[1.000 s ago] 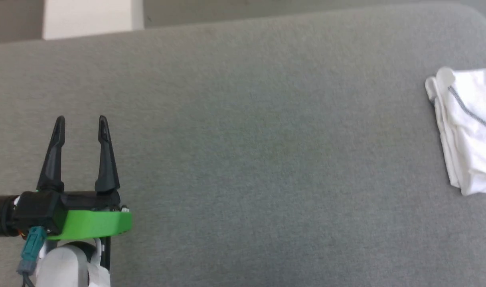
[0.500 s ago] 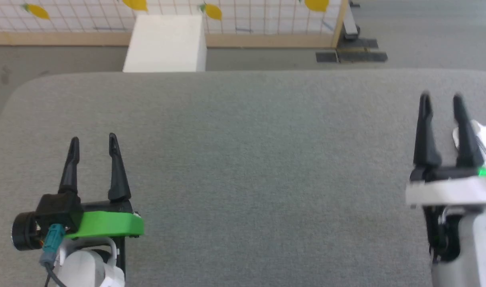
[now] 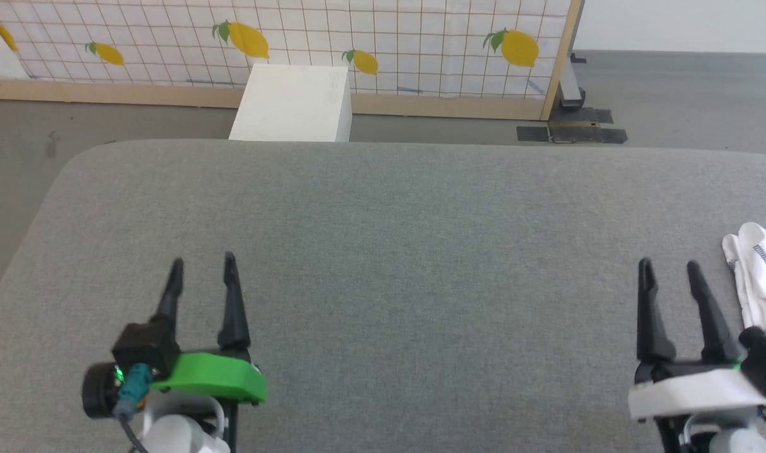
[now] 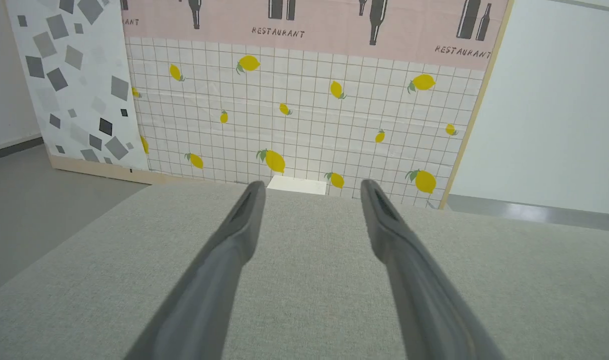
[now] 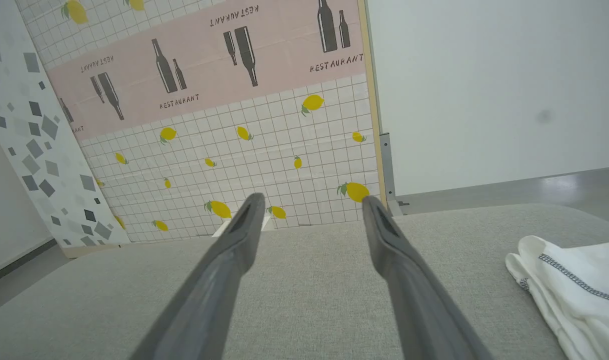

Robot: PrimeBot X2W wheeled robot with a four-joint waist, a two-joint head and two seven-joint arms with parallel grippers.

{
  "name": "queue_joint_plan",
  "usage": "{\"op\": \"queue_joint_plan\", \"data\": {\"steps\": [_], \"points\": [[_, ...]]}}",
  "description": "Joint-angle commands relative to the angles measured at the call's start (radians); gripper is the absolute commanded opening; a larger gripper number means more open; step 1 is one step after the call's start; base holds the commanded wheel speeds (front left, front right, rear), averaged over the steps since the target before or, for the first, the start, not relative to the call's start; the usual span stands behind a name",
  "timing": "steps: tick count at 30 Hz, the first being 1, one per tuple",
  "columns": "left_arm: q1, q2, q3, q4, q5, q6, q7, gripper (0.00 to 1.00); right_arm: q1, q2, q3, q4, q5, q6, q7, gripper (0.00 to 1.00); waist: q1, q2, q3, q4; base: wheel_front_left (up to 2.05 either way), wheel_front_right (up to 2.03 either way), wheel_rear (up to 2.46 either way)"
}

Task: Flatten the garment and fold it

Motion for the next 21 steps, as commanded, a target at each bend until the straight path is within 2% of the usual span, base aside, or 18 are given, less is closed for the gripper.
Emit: {"op": "queue_joint_plan", "data": {"steps": [1,9,21], "points": [[0.014,-0.005,-0.01,0.022,-0.01,-0.007,-0.004,1.0,0.022,0.001,0.012,0.013,-0.009,-0.002,-0.005,1.0,0.0001,0.0,-0.005,0.0,0.0,0.0,0.0],[0.024,-0.007,-0.048,0.137,-0.008,-0.002,-0.004,1.0,0.056,0.001,0.036,0.04,-0.019,-0.002,-0.005,1.0,0.0001,0.0,-0.006,-0.006,0.0,0.0,0.0],[0.012,-0.008,-0.06,0.139,0.008,0.017,-0.004,1.0,0.052,0.001,0.036,0.072,-0.022,-0.002,-0.005,1.0,0.0001,0.0,0.007,-0.004,0.0,0.0,0.0]]}}
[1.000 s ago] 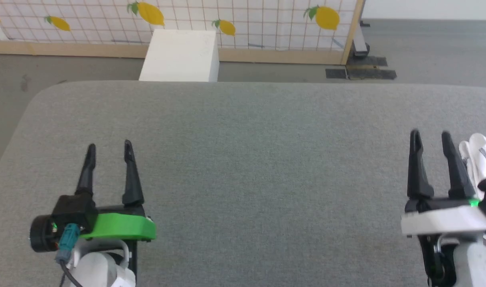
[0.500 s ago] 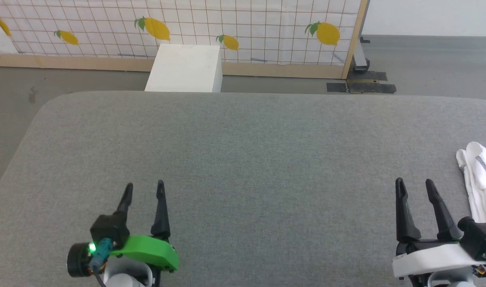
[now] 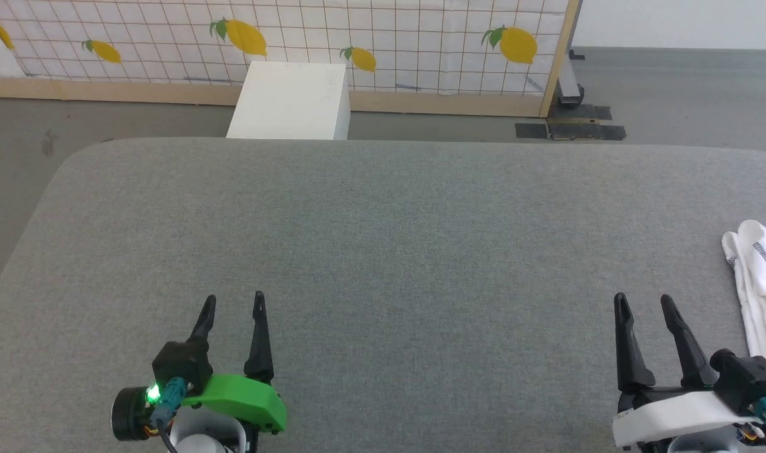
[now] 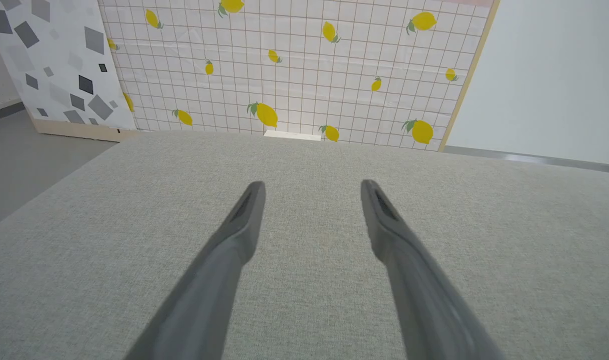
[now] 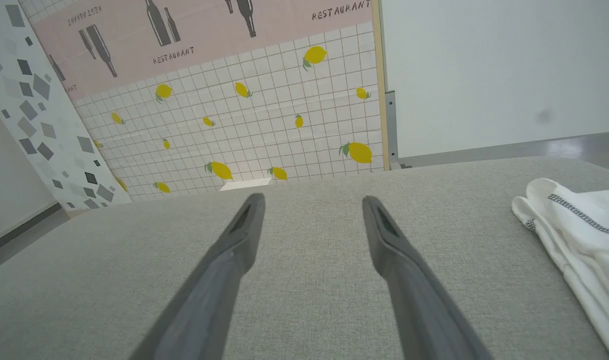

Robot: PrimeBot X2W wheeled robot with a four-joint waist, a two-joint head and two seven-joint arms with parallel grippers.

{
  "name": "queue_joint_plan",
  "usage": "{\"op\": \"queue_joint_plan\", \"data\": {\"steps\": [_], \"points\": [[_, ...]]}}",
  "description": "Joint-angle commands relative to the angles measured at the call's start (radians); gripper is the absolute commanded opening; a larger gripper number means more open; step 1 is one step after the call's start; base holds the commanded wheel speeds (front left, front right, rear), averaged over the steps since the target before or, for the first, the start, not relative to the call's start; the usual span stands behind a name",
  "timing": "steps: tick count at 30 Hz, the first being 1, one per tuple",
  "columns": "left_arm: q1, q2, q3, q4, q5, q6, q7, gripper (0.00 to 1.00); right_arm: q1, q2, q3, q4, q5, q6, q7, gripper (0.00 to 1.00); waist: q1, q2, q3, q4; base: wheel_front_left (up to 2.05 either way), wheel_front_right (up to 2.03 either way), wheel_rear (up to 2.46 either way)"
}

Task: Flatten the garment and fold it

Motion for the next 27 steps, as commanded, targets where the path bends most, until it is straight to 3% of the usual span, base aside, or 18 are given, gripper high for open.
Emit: {"op": "queue_joint_plan", "data": {"steps": [1,3,4,27], "points": [[-0.006,-0.004,-0.001,-0.007,0.006,0.006,-0.004,1.0,0.003,0.0,0.001,0.003,-0.007,-0.002,-0.005,1.0,0.0001,0.0,0.001,-0.001,0.0,0.0,0.0],[-0.009,-0.004,-0.001,-0.014,0.01,0.006,-0.004,1.0,0.002,0.0,-0.001,0.004,-0.008,-0.002,-0.005,1.0,0.0001,0.0,0.003,-0.001,0.0,0.0,0.0],[-0.001,0.0,0.0,-0.013,0.005,0.002,0.0,0.0,0.0,0.0,-0.002,0.001,-0.002,0.0,0.0,0.0,0.0001,0.0,0.003,-0.001,0.0,0.0,0.0],[0.008,-0.001,0.012,-0.045,0.03,-0.002,0.037,0.0,-0.007,0.0,0.006,-0.016,-0.036,0.0,0.037,0.0,0.0001,0.0,0.0,0.0,0.0,0.0,0.0]]}}
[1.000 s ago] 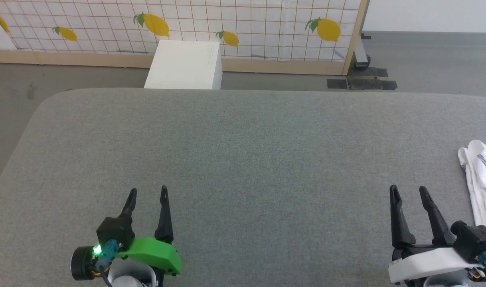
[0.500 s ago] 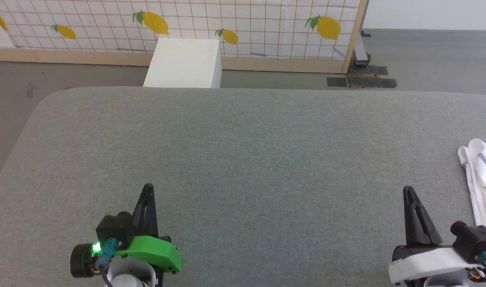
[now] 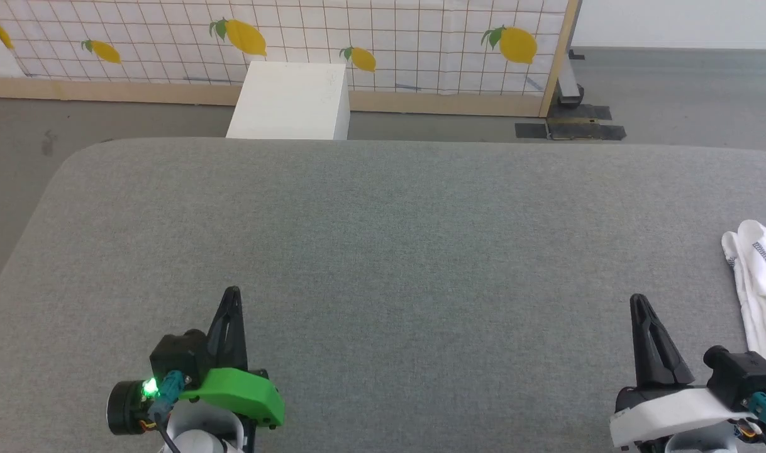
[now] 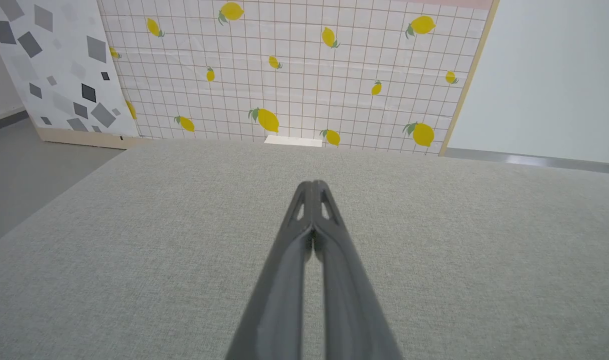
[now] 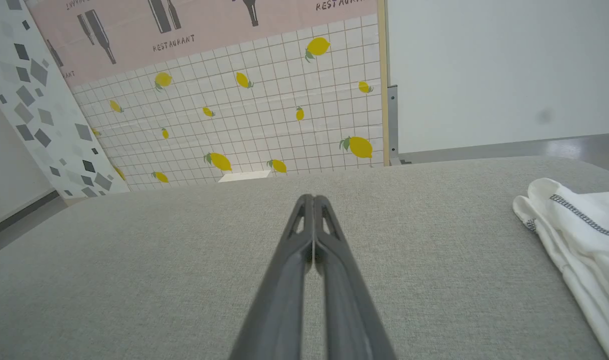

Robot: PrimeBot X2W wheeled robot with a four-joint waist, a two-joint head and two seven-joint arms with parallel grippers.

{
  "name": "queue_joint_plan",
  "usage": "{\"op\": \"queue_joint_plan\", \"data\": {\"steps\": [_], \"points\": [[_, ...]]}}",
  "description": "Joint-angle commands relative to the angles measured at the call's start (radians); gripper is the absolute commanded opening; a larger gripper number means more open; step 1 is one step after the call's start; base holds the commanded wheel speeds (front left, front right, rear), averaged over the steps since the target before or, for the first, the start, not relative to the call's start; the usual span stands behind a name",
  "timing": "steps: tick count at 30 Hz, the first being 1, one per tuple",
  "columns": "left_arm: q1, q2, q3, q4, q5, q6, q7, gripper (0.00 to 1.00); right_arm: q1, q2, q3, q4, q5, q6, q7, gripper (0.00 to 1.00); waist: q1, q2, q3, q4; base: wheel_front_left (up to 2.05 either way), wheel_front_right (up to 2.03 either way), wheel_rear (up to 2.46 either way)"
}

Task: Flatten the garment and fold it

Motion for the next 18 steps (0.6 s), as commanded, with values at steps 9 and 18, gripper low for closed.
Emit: {"op": "queue_joint_plan", "data": {"steps": [9,18], "points": [[0.012,-0.001,0.01,-0.021,0.022,-0.006,0.023,0.0,-0.01,0.0,0.007,-0.015,-0.028,0.0,0.022,0.0,0.0001,0.0,-0.002,0.0,0.0,0.0,0.0],[0.017,-0.001,0.016,-0.036,0.033,-0.008,0.041,0.0,-0.013,0.0,0.012,-0.024,-0.045,0.0,0.041,0.0,0.0001,0.0,-0.003,0.001,0.0,0.0,0.0]]}}
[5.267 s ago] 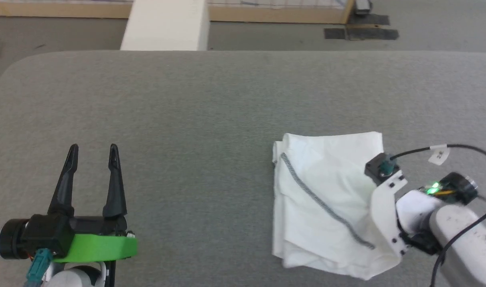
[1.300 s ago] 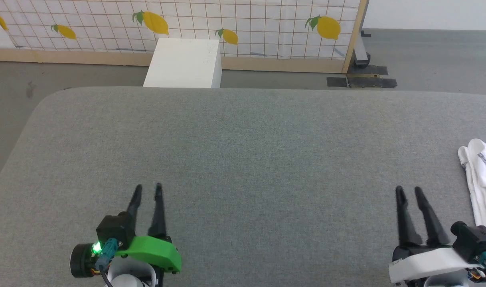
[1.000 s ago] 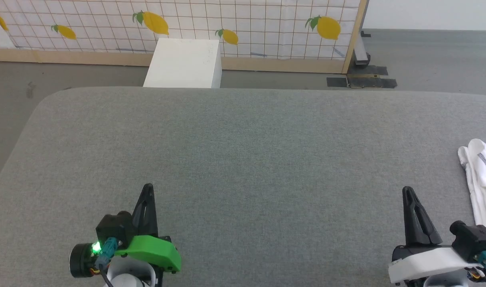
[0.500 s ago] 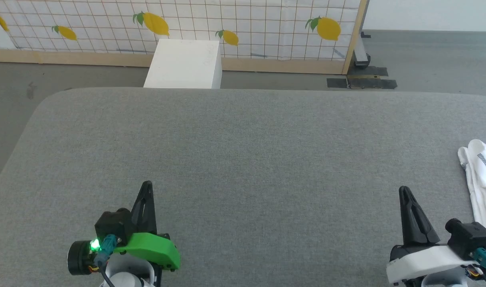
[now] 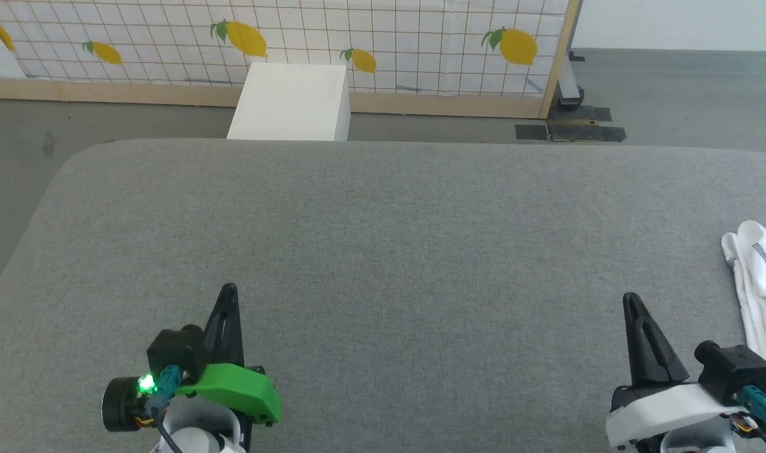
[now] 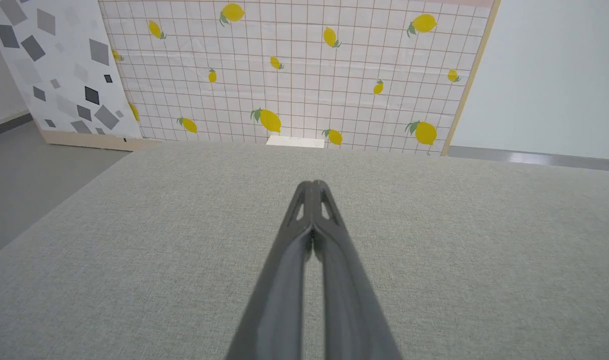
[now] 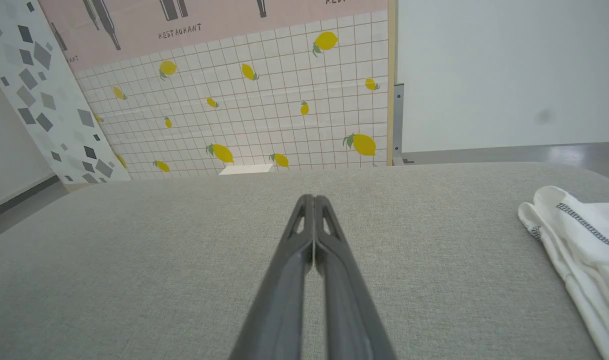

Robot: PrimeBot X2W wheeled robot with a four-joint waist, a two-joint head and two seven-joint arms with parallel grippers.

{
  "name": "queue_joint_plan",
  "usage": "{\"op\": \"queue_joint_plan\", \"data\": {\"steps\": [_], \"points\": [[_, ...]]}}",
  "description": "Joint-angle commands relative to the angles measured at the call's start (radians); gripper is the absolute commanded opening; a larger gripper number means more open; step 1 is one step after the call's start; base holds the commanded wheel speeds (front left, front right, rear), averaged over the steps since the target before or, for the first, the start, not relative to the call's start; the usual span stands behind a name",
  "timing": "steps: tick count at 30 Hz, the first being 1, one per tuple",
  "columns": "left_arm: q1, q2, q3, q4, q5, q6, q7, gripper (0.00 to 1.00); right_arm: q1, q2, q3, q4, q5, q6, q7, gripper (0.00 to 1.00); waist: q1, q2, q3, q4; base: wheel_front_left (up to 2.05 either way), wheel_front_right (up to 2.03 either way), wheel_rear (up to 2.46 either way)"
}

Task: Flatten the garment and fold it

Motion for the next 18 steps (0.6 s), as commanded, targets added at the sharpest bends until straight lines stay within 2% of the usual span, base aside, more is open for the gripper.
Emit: {"op": "queue_joint_plan", "data": {"steps": [1,18], "points": [[0.015,-0.002,0.004,-0.008,0.018,-0.005,0.005,0.0,-0.011,0.0,0.002,-0.008,-0.013,0.0,0.006,0.0,0.0,0.0,0.0,0.0,0.0,0.0,0.0],[0.023,-0.002,0.015,-0.037,0.039,-0.009,0.04,0.0,-0.018,0.0,0.01,-0.024,-0.045,-0.001,0.04,0.0,0.0,0.0,-0.003,0.001,0.0,0.0,0.0]]}}
